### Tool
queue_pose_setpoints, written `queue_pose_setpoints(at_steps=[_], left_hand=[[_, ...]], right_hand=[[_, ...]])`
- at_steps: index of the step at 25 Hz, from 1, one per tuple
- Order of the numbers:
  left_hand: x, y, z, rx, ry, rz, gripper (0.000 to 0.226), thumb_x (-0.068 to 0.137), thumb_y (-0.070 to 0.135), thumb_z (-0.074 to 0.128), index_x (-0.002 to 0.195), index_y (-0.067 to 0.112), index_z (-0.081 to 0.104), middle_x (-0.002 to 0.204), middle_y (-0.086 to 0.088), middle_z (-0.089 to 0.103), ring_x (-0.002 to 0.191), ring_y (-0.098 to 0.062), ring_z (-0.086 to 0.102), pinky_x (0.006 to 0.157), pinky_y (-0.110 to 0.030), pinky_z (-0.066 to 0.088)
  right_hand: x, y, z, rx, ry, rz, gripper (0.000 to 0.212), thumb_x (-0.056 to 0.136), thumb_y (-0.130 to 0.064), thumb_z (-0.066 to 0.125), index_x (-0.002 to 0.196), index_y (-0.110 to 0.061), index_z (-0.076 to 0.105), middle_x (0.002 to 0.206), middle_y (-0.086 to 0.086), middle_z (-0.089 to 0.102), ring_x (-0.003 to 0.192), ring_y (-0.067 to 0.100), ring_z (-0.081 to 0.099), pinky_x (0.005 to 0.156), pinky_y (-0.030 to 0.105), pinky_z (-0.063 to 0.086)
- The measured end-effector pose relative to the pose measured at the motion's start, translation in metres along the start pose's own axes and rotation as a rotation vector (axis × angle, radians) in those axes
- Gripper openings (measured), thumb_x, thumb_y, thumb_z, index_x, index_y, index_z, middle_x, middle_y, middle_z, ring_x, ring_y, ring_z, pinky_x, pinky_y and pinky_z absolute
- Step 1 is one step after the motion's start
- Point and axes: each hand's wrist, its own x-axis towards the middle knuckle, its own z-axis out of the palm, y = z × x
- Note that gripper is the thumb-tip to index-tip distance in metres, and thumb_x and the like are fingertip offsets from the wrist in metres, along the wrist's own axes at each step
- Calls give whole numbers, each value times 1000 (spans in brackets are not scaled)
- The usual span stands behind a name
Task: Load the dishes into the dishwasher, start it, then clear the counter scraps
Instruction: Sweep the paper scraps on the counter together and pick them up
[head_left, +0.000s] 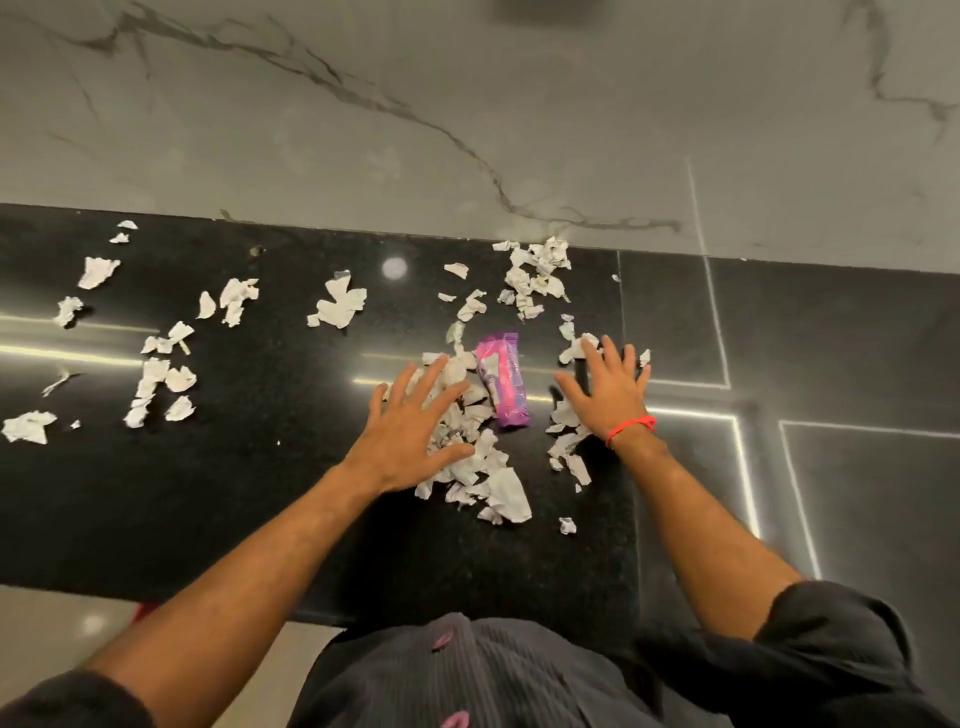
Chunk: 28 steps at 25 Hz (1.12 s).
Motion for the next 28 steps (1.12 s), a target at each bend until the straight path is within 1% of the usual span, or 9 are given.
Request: queue_pose_setpoints(at_steps=[5, 7, 10, 12, 14, 17, 20, 24, 28], left_hand=[[-47, 1, 15, -195, 48, -339, 107, 75, 87, 55, 159, 42, 6, 167, 4, -10, 152, -32, 3, 120, -61, 14], [-59, 12, 22, -178, 28, -357, 119, 66, 90, 59, 160, 41, 3, 166, 2, -5, 150, -31, 7, 120, -58, 17], [-65, 30, 36, -101, -5, -328, 128, 61, 91, 63, 160, 40, -1, 163, 0, 0, 146, -30, 12, 119, -53, 20], [-63, 35, 41, -115, -5, -314, 127, 64, 84, 69, 160, 39, 0, 162, -1, 2, 144, -30, 15, 118, -52, 22], [-60, 36, 41, -199, -29, -262, 123, 70, 71, 76, 160, 37, 0, 163, 1, -3, 148, -29, 10, 121, -55, 20], [-62, 36, 36, -274, 14, -180, 114, 77, 55, 80, 161, 37, 4, 165, 7, -14, 151, -29, 3, 120, -60, 19], [-75, 22, 30, -239, 140, -303, 109, 75, 58, 80, 160, 36, 15, 164, 5, -3, 147, -28, 16, 118, -56, 23], [-102, 3, 39, -390, 91, -537, 99, 79, 51, 80, 158, 34, 22, 146, 1, 30, 127, -23, 48, 111, -51, 44], [-100, 30, 43, -506, 54, -441, 88, 88, 37, 76, 159, 34, 23, 148, 2, 32, 118, -11, 54, 106, -38, 50]], right_hand=[[-40, -31, 11, 286, 76, -249, 46, 98, -37, 55, 139, -16, 54, 139, 10, 52, 133, 28, 42, 113, 47, 33], [-53, -16, -7, 270, 60, -173, 63, 88, -47, 68, 142, -23, 48, 134, 9, 47, 125, 26, 42, 109, 42, 37], [-82, 12, -20, 51, -273, -130, 115, 64, -65, 80, 154, -33, 17, 142, 6, 24, 133, 29, 28, 113, 47, 34], [-102, 11, -14, -137, -398, -216, 125, 60, -67, 80, 155, -38, 4, 147, 1, 12, 134, 31, 26, 110, 52, 39], [-110, -6, 1, -100, -394, -264, 114, 69, -57, 81, 155, -38, 8, 151, -1, 8, 137, 30, 26, 107, 53, 42], [-105, -34, 14, 214, -308, -258, 90, 80, -37, 79, 153, -35, 25, 153, 0, 17, 139, 25, 31, 110, 49, 42], [-96, -20, 3, 270, -136, -224, 75, 82, -38, 76, 147, -31, 39, 140, 2, 36, 127, 23, 45, 103, 45, 47], [-101, 33, -26, -74, -54, 62, 93, 68, -63, 78, 146, -34, 38, 135, 9, 37, 122, 34, 39, 102, 49, 36], [-111, 24, -15, 20, -126, 27, 94, 67, -56, 82, 145, -22, 41, 133, 13, 34, 119, 33, 36, 106, 47, 39]])
